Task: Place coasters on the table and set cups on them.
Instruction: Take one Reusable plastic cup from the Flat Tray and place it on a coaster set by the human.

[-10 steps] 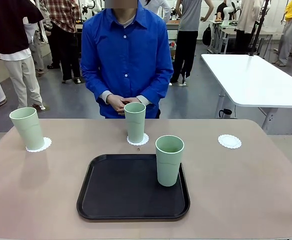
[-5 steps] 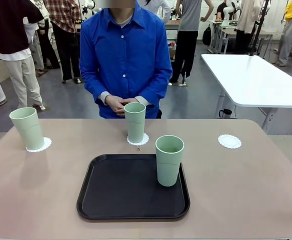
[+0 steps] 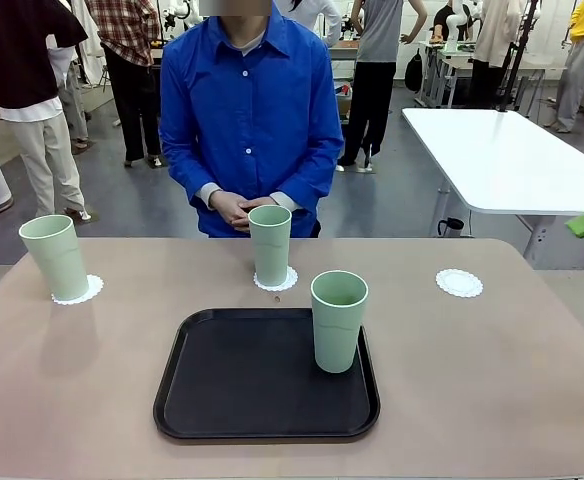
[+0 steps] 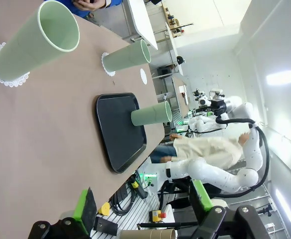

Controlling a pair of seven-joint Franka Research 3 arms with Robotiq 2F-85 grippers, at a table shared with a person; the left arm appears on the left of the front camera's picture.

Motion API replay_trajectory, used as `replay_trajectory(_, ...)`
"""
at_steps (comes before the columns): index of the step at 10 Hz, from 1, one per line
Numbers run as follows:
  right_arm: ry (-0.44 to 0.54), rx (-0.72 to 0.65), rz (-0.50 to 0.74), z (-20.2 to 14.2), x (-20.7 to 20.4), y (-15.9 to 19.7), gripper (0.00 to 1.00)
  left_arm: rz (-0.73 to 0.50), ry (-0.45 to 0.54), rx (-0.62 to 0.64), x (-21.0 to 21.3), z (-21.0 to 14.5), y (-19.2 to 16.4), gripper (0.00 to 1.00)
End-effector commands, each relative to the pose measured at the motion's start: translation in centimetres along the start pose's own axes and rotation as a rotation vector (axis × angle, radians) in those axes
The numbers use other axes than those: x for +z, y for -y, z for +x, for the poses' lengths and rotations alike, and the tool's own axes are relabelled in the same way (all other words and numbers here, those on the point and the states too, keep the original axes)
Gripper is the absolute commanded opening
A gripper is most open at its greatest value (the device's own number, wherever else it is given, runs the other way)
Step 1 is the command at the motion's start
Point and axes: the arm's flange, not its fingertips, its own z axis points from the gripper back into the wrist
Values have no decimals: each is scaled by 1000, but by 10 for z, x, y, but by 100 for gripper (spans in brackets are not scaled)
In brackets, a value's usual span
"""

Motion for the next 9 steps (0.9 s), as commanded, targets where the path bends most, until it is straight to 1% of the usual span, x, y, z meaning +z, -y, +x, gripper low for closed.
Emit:
replay_trajectory(1, -20, 314, -239, 25, -21, -18, 100, -7, 1, -5, 2, -2, 1, 100)
replay_trajectory(2, 1, 379, -307, 41, -40, -37, 100, -7, 1, -5, 2, -2, 1, 100)
replay_trajectory(3, -12, 438, -336, 56, -62, -49, 100, -7, 1, -5, 2, -2, 1, 100)
replay_trajectory(4, -27, 471, -334, 67, -91, -54, 100, -7, 1, -5, 2, -2, 1, 100)
replay_trajectory(5, -72, 503, -324, 70, -112, -52, 100, -7, 1, -5, 2, -2, 1, 100)
replay_trajectory(6, -117, 559, -281, 68, -129, -51, 100, -7, 1, -5, 2, -2, 1, 100)
replay_trajectory(7, -167, 597, -244, 65, -139, -48, 100, -7, 1, -5, 2, -2, 1, 100)
replay_trajectory(8, -184, 610, -238, 62, -146, -44, 100, -7, 1, -5, 2, -2, 1, 100)
replay_trajectory(9, -135, 546, -298, 66, -140, -60, 100, -7, 1, -5, 2, -2, 1, 100)
